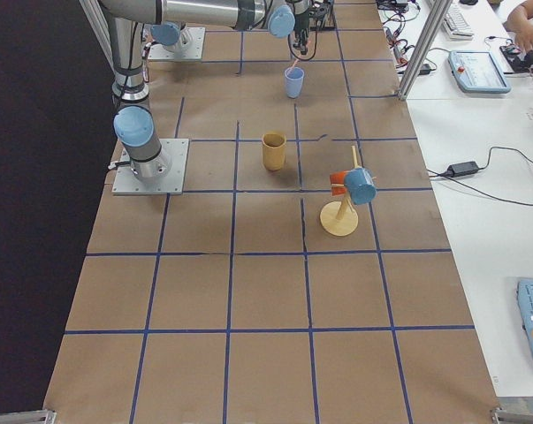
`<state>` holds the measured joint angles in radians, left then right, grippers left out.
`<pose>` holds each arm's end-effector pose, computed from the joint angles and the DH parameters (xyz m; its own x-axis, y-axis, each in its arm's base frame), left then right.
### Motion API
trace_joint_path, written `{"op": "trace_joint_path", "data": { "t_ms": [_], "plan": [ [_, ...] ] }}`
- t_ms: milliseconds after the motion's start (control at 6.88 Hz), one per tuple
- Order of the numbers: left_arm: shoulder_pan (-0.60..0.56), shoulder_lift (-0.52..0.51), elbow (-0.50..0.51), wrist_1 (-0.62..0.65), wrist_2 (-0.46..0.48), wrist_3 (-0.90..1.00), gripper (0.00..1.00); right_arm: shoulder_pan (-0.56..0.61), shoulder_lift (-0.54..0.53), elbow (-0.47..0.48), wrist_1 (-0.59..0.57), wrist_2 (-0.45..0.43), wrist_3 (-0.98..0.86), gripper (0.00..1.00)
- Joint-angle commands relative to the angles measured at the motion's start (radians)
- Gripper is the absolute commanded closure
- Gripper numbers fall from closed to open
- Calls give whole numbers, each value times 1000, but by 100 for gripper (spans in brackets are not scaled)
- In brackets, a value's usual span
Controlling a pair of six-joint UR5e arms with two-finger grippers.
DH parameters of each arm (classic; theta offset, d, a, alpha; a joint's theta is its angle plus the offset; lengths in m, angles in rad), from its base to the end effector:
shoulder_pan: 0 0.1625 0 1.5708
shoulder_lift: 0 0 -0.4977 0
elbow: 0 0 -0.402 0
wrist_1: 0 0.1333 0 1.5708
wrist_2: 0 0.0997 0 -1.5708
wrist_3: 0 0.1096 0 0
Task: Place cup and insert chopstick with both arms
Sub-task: 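Lower the chopstick into the light blue cup and open the right gripper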
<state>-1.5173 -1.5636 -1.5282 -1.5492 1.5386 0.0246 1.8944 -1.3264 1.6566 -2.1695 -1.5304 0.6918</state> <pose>-0.1096 -0.5118 0.5780 -0.9992 -0.0266 0.0303 -0.0288 0.9970 -0.0721 0.3296 -0.5496 0.4359 -0.9225 0.3306 -0.1992 0.3660 0.9131 -0.1795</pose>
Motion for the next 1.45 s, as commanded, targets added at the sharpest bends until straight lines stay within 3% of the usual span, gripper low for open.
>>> {"op": "trace_joint_path", "data": {
  "t_ms": [0, 291, 581, 872, 1017, 1308],
  "plan": [
    [-1, -3, 0, 1, 0, 0, 0, 0, 6, -1, -9, 2, 38, 13],
    [-1, 4, -1, -2, 2, 0, 0, 0, 6, -9, -10, 4, 40, 10],
    [0, 4, -1, -3, 2, 0, 0, -3, 13, -79, 28, -35, 22, 8],
    [2, 5, -1, -14, 3, 3, 0, -50, -16, -81, 101, -121, -267, 3],
    [2, 5, -1, -19, 2, 5, 0, -95, -84, -77, 197, -167, -382, 1],
    [2, 5, -1, -17, 2, 5, 0, -196, -198, -68, 407, -166, -532, 1]
  ]
}}
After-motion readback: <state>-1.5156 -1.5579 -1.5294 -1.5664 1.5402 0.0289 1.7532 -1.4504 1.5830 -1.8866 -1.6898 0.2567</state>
